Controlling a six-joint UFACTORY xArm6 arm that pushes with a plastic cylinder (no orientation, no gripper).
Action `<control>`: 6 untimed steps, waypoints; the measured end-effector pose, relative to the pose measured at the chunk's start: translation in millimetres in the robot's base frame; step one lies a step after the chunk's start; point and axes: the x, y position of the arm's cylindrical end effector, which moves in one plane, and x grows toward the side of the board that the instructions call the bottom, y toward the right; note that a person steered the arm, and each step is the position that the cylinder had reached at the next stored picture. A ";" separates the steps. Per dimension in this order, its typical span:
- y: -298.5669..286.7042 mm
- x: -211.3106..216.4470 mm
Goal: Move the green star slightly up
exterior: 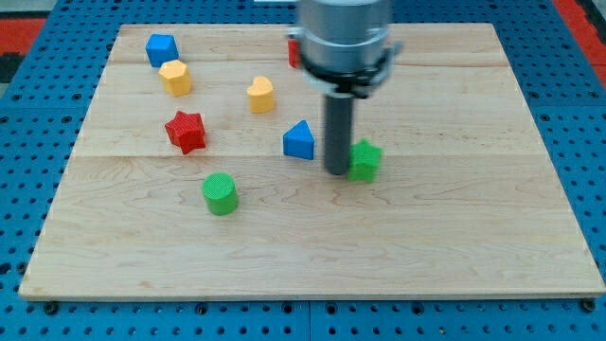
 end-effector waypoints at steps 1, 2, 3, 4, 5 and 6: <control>47.8 8.3; 88.8 6.2; 118.4 12.0; 126.0 23.2; 117.7 -42.3; 115.7 -100.8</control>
